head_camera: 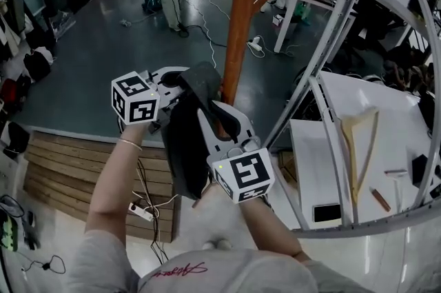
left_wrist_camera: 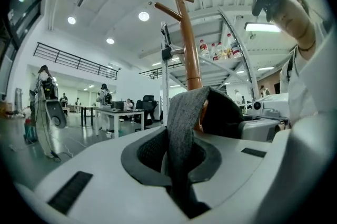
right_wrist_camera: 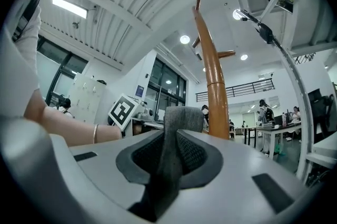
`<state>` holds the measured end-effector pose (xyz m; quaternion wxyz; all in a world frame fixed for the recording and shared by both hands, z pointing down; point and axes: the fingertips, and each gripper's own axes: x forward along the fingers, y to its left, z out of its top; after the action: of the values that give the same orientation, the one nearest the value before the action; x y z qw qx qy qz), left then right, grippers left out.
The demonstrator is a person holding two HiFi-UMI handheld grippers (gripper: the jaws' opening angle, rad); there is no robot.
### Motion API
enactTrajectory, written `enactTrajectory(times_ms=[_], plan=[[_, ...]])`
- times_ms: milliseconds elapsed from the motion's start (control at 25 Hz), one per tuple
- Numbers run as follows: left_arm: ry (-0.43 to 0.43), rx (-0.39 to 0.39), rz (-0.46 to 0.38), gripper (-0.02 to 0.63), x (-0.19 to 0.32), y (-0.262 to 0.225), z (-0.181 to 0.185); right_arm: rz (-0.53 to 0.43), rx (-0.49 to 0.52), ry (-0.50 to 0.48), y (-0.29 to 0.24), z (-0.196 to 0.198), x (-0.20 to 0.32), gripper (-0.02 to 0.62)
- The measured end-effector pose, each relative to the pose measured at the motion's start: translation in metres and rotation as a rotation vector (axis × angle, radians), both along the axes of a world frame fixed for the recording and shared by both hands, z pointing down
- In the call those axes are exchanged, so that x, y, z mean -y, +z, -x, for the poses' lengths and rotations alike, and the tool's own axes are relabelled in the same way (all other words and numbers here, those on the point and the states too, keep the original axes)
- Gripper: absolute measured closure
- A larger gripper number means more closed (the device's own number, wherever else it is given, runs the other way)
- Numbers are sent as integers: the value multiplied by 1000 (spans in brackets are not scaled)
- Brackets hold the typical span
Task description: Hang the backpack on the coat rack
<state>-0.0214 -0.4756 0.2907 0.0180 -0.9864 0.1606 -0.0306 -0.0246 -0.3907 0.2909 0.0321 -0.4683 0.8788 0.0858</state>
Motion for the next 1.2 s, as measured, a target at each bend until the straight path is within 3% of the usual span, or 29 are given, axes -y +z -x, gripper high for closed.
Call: enactTrajectory(times_ms=[120, 280, 520, 760, 960, 1120, 1200], plan=[[24, -61, 26, 569, -5, 2, -3, -9, 10, -7, 1, -1, 0, 523], [64, -205, 73, 568, -10, 3, 1, -40, -2, -5, 4, 6, 0, 517], [48, -370, 59, 558, -11, 3, 15, -55, -9, -38, 6, 15, 0, 509], [-132, -388, -75, 555, -8, 6, 26, -72, 0, -27, 4, 15, 5, 508], [-282, -313, -238, 537, -16, 4, 34, -111, -31, 15, 3, 11, 3, 502], [-365, -301, -255, 444, -25, 3, 45, -138, -48, 17, 1, 8, -1, 498], [-380, -299, -267, 439, -31, 3, 47, -149, -51, 19, 0, 7, -4, 495]])
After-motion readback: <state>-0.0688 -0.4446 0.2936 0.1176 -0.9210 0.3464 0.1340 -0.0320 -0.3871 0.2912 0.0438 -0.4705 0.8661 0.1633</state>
